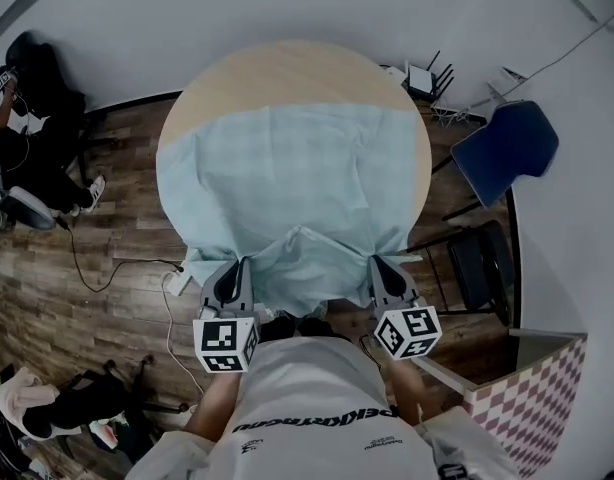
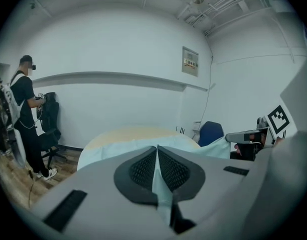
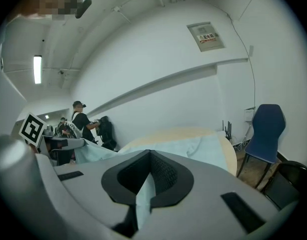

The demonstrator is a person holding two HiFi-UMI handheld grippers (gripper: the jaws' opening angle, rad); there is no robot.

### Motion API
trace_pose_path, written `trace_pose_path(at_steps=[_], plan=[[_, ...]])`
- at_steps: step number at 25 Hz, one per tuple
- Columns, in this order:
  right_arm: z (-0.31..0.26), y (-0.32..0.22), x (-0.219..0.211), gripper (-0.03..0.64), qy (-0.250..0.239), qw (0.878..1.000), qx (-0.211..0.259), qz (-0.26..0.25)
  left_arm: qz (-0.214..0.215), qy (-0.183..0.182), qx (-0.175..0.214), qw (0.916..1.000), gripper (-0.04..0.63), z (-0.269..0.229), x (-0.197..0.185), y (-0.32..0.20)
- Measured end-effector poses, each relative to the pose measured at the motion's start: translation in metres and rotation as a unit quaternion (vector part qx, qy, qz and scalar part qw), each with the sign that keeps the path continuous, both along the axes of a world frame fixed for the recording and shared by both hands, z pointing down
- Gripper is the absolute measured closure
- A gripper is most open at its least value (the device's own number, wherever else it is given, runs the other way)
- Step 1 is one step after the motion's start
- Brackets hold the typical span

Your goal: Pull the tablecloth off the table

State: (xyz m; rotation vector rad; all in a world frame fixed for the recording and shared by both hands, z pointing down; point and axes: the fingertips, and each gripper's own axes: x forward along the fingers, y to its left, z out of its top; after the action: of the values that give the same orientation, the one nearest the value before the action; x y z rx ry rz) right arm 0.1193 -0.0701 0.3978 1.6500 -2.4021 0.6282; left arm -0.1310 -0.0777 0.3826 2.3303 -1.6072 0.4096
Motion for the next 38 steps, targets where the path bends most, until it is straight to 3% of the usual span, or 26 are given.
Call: trace_pose_path(at_steps=[14,23,30,33,38], plan=[[-0.146,0.014,-0.010,0.583,-0.008,0.987,0.163,0.000,0.007,0.036,0.131,0.9907,0.581,-0.127,0.010,0.013],[-0.227,0.005,-0.015,0.583,-0.007,0.972,0.234,-0.007,0.018,0.042,0.216,0.9754,0.581,-0.212,0.015,0.006],[-0.318,0.017,-0.006,0.583,-0.003,0.944,0.328,0.006,0.009,0.057,0.288,0.9557,0.581,-0.291,0.002,0.011],[-0.334,0.015,-0.008,0.583,-0.003,0.940,0.342,0.006,0.010,0.051,0.304,0.9512,0.581,-0.305,0.003,0.011],[-0.323,-0.003,-0.012,0.583,-0.009,0.947,0.321,0.010,0.009,0.054,0.289,0.9556,0.581,-0.298,0.003,-0.005]])
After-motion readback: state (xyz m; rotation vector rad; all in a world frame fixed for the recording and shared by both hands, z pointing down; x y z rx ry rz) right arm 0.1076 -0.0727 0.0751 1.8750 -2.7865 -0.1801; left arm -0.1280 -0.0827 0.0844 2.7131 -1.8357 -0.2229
